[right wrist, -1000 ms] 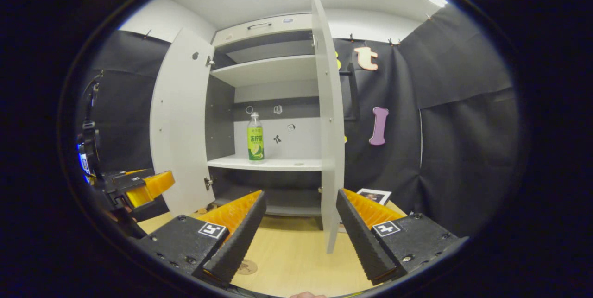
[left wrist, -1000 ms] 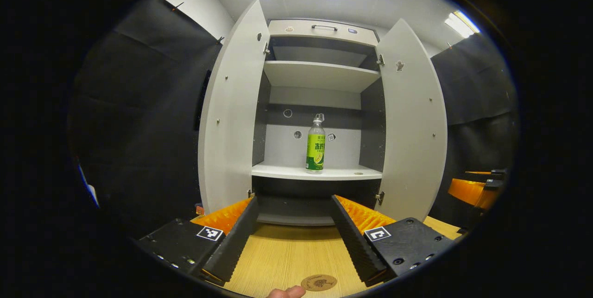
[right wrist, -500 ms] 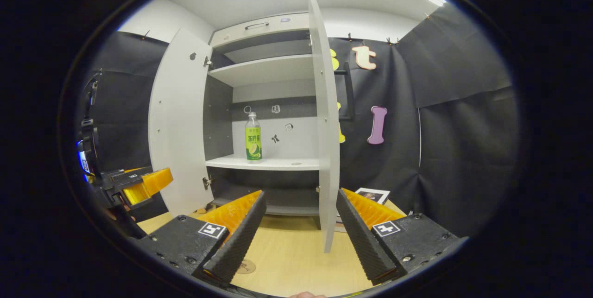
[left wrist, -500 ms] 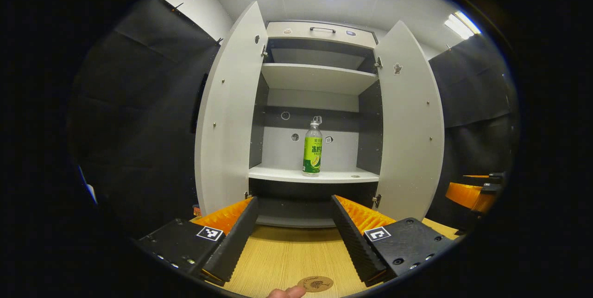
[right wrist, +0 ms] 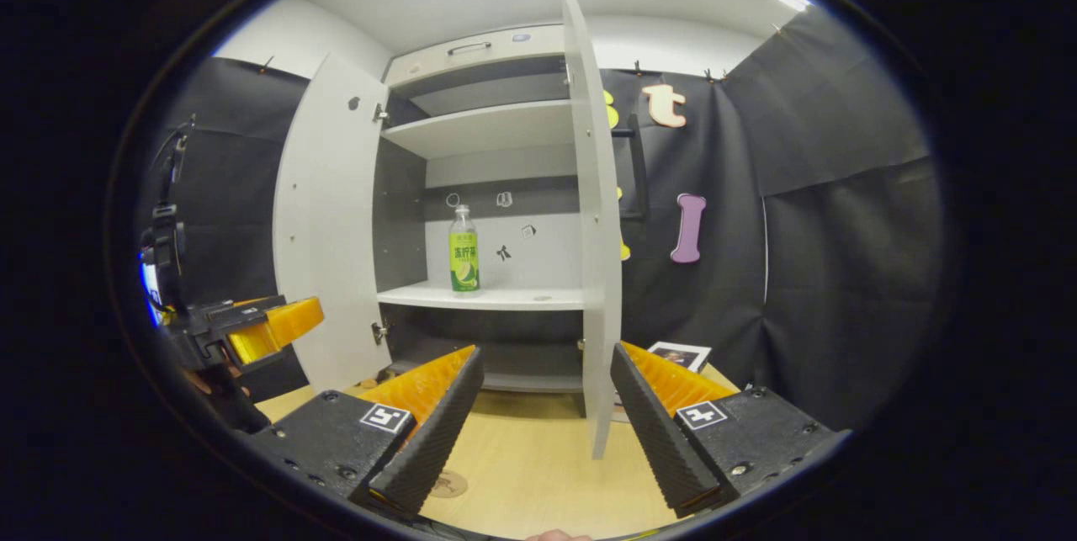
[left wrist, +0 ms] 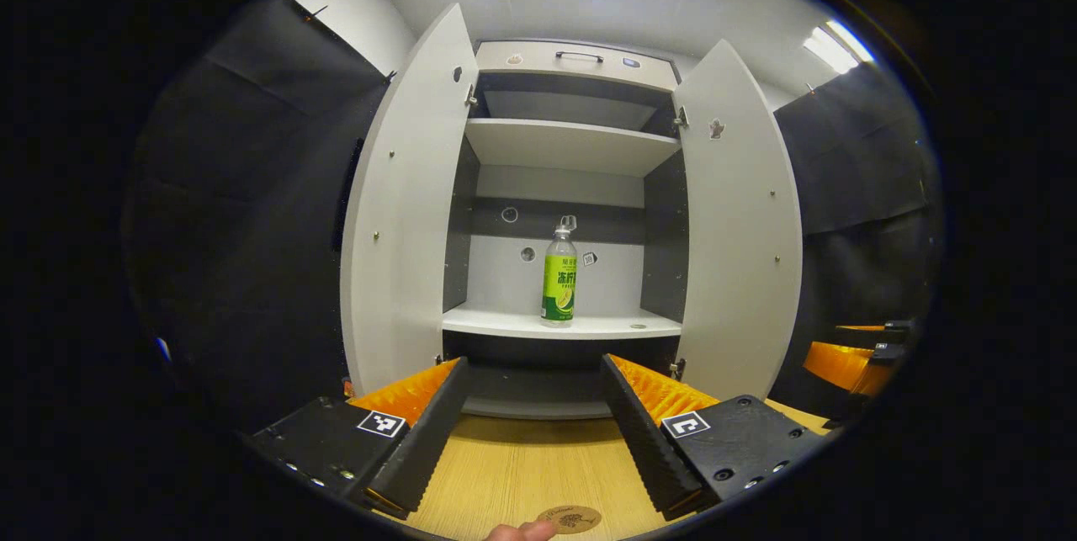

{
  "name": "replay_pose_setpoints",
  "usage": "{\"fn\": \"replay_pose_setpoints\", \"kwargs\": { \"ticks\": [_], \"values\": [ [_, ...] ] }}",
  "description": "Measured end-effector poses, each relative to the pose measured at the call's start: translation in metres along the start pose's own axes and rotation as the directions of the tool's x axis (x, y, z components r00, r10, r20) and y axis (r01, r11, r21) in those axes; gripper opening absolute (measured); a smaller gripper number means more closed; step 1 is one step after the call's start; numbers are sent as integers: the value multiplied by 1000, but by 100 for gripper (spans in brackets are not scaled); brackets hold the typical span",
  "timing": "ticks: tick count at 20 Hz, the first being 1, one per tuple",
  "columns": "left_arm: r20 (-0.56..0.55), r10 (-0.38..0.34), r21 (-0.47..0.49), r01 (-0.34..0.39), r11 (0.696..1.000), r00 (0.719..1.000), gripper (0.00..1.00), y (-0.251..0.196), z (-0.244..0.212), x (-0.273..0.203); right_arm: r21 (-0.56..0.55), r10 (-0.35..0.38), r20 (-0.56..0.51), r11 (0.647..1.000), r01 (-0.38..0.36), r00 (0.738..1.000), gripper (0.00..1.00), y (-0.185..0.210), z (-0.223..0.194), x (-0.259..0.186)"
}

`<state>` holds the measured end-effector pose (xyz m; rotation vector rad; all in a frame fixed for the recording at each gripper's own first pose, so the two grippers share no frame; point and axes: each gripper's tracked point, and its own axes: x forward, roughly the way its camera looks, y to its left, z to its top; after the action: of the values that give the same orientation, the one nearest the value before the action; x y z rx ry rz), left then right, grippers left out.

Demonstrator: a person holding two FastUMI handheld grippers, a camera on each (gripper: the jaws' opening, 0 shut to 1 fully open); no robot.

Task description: Grasp the bottle in the cabinet with the left hand and place it on the coaster, then close the right door with the right hand and the left door with the left hand.

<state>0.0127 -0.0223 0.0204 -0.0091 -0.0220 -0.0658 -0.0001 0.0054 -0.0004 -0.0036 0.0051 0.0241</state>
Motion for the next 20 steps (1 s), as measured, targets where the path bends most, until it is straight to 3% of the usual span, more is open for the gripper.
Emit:
{"fn": "replay_pose_setpoints", "kwargs": {
  "ticks": [3, 6, 9, 10, 11, 15, 20],
  "values": [
    [-7, -54, -27, 54, 998, 999, 95, -16, 5, 12, -2, -11, 0, 1000, 11, 1000, 100, -2, 0, -2],
    [3, -89, -36, 89, 995, 996, 95, -29, 14, 39, -1, -35, 8, 999, 35, 999, 96, -5, 3, -5],
    [-18, -178, -73, 176, 982, 984, 95, -48, 16, 74, 7, -59, 20, 998, 59, 998, 100, -11, 5, -12],
    [-14, -196, -86, 194, 977, 980, 99, -52, 20, 88, 10, -72, 30, 997, 72, 997, 100, -14, 8, -15],
    [-10, -205, -87, 204, 975, 979, 95, -54, 24, 103, 14, -85, 40, 996, 85, 996, 100, -17, 11, -19],
    [24, -197, 31, 196, 980, 980, 95, -54, 44, 168, 23, -135, 71, 991, 134, 988, 100, -30, 17, -31],
    [20, -177, 41, 176, 984, 984, 95, -54, 47, 242, 46, -252, 77, 967, 249, 965, 100, -60, 14, -46]
  ]
}}
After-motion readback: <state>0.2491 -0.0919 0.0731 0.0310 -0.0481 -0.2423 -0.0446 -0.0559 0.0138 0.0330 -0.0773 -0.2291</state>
